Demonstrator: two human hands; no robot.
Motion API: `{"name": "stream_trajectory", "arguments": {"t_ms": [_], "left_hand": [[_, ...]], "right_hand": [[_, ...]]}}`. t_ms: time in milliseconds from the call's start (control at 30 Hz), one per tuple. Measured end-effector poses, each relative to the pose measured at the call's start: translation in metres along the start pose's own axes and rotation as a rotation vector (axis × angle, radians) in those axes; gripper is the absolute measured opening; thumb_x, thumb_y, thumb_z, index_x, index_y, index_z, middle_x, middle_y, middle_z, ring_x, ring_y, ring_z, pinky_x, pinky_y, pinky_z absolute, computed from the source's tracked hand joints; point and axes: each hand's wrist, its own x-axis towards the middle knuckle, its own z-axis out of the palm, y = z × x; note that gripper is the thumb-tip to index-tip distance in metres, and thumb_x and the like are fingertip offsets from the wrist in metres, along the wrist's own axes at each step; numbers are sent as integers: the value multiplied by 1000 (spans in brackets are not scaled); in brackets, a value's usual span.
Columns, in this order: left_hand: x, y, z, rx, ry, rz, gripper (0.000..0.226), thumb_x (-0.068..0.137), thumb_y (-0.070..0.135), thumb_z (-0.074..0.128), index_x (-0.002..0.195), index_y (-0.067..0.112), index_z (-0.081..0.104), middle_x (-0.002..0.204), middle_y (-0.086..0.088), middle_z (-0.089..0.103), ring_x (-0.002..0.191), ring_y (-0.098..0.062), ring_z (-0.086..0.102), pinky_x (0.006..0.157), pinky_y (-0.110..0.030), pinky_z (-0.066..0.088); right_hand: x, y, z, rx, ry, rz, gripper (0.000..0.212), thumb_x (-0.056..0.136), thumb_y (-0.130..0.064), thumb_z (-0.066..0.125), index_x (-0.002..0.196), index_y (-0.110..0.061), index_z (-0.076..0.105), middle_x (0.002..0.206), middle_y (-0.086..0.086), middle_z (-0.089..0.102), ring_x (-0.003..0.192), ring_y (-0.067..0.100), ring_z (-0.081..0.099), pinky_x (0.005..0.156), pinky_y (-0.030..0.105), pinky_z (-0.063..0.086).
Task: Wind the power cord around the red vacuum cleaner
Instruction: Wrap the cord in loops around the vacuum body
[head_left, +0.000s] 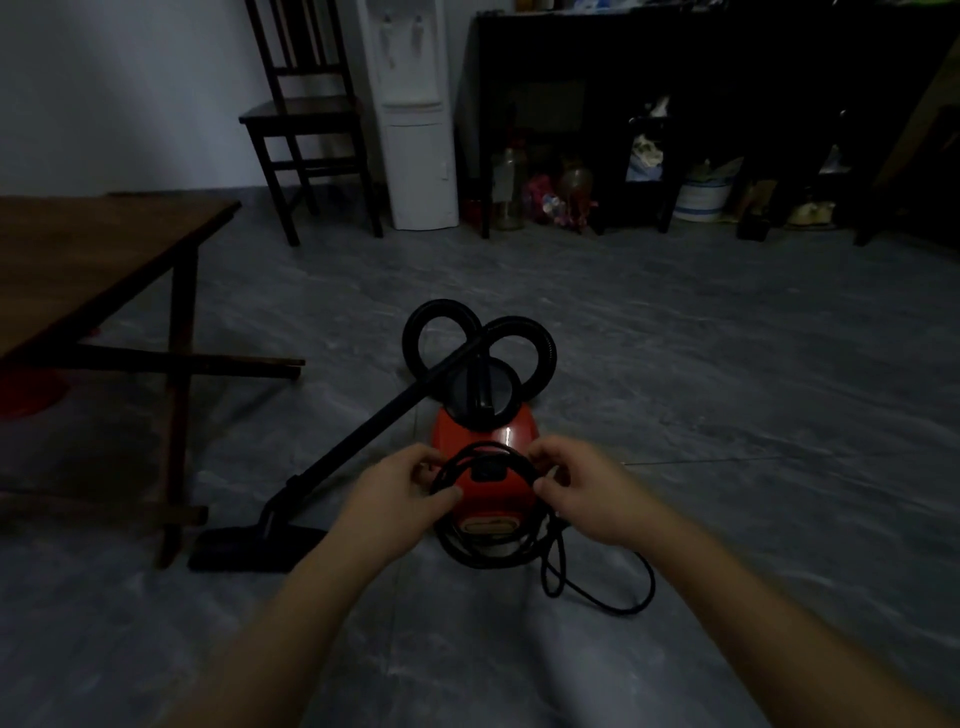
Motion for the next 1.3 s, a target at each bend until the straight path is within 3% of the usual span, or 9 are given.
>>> {"name": "stream_trajectory", "arguments": {"t_ms": [133,300,433,633,767,900,1000,1133,1300], "left_hand": [[-3,3,-2,107,-114,80,32,79,34,79,108,36,66,80,14,67,65,5,62,63,-13,50],[-4,6,-2,26,-241,23,9,85,27,76,88,21,69,69,-5,64,53,-19,66,54,-42,57],[-6,10,-5,-25,-160,27,7,88,22,71,94,18,73,75,-10,69,65,-28,72,58,-44,59],[-5,12,-6,-192,25,11,6,88,19,73,91,22,77,70,-4,72,66,-27,73,66,-47,62],[-4,17,-10,-399,98,-84,7,90,12,69,91,17,74,84,-20,72,75,-40,72,63,-47,63],[-7,22,-7,-496,9,-136,8,92,12,68,97,9,73,87,-22,73,70,-35,71,61,-40,64],[-10,25,-3,-500,-38,-145,7,93,12,66,94,9,73,74,-12,74,61,-25,71,57,-35,62],[-8,26,1,-499,-32,-157,9,93,12,65,92,8,72,58,3,71,52,-15,68,56,-33,61],[-6,26,6,-530,73,-115,12,92,11,66,86,19,72,64,3,74,58,-10,72,51,-28,59]], "right_hand": [[-4,-2,-1,-124,-34,-53,26,94,-11,60,116,-24,64,102,-8,65,82,0,58,73,18,47],[-3,-1,1,-149,6,-49,30,93,-12,60,116,-31,65,98,-8,68,81,1,59,71,18,45],[-3,-5,-1,-81,81,-45,26,93,-17,62,113,-31,69,99,-11,70,88,4,64,79,25,53],[-1,-9,-8,165,84,-39,28,95,-15,61,97,-42,70,89,-19,73,87,-4,68,80,20,54],[1,-8,-11,270,115,-10,24,97,-15,61,93,-36,72,82,-17,75,80,0,70,72,20,54],[3,-6,-12,387,134,27,25,95,-10,62,88,-31,73,75,-9,74,66,3,68,59,19,52],[3,-2,-11,379,138,46,28,94,-5,63,81,-27,72,69,-7,71,61,6,65,55,21,51],[5,-1,-9,329,204,69,24,93,-10,65,77,-27,72,71,-1,71,62,9,64,62,31,54],[8,10,-6,246,264,149,7,86,-28,74,80,-25,73,78,-1,75,77,18,73,78,47,62]]}}
